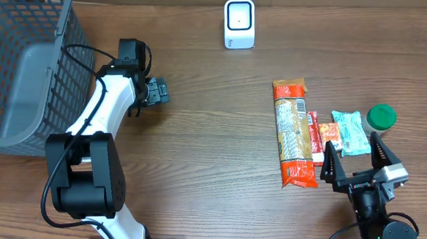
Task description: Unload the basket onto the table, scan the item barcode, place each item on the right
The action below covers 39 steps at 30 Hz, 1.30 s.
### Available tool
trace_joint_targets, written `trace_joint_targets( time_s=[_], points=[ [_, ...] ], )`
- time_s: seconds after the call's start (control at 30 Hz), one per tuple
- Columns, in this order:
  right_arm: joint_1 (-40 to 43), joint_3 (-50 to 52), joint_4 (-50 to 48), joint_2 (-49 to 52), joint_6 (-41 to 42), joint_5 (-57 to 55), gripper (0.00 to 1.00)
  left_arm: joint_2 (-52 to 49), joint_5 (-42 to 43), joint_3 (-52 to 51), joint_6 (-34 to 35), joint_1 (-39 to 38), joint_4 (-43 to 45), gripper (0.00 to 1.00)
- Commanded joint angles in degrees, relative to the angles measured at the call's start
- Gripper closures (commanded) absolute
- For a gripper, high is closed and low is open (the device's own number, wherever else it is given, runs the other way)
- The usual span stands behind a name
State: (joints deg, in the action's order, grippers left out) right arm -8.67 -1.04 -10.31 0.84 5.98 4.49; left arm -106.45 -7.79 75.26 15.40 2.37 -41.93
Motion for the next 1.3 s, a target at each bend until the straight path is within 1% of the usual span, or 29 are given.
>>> trace_joint_targets(
  time_s=[0.0,0.2,0.57,0.73,1.27],
  points=[
    [0.2,0.6,3.1,-0.7,-0.1,0.3,0.00,0.8,-0.5,1.0,-0.6,0.2,0.3,0.00],
    [0.2,0.6,14.9,-0.7,-0.1,0.3,0.00,0.8,-0.5,1.0,-0.6,0.2,0.2,0.00],
    [0.2,0.6,14.7,-0.7,-0.1,0.2,0.00,0.8,-0.5,1.0,-0.6,0.2,0.2,0.00],
    [0.2,0.6,14.7,-0.7,-4.7,-0.3,0.00,0.8,-0.5,1.0,-0.6,0.2,0.2,0.00],
    [0.2,0.6,14.7,-0.7,-4.7,-0.3,0.00,0.8,-0.5,1.0,-0.6,0.2,0.2,0.00]
  ],
)
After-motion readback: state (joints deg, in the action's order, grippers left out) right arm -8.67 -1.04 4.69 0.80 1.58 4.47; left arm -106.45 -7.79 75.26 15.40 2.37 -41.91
